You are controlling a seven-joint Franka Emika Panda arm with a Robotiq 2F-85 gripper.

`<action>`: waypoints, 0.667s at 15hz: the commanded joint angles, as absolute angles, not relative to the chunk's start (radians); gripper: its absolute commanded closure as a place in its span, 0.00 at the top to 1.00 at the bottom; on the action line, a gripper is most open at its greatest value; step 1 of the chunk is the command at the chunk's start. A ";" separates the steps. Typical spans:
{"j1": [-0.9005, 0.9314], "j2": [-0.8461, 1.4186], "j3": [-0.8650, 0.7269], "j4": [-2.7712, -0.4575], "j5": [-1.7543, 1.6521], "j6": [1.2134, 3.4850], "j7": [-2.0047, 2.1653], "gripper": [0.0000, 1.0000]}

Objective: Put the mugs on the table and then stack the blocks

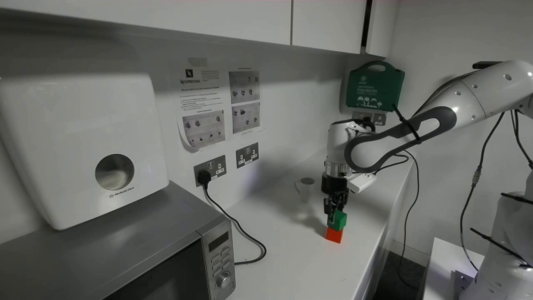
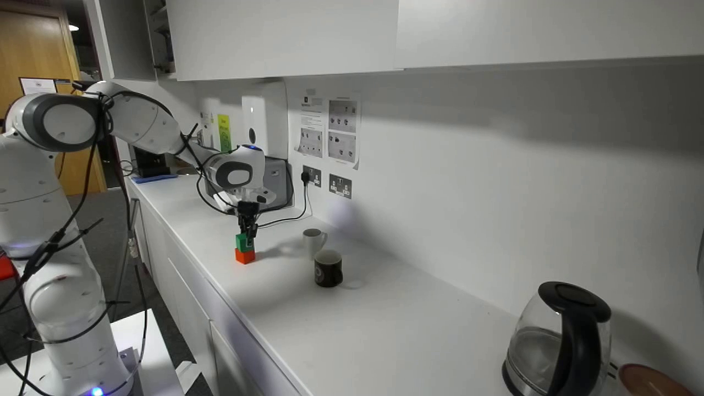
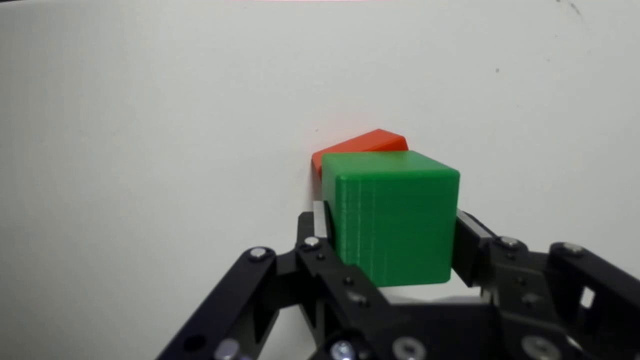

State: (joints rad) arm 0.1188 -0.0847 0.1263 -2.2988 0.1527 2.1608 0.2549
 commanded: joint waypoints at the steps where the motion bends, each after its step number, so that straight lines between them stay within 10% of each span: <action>1: 0.119 -0.091 0.124 -2.299 0.177 2.147 0.231 0.32; 10: 0.121 -0.103 0.125 -2.314 0.182 2.152 0.226 0.32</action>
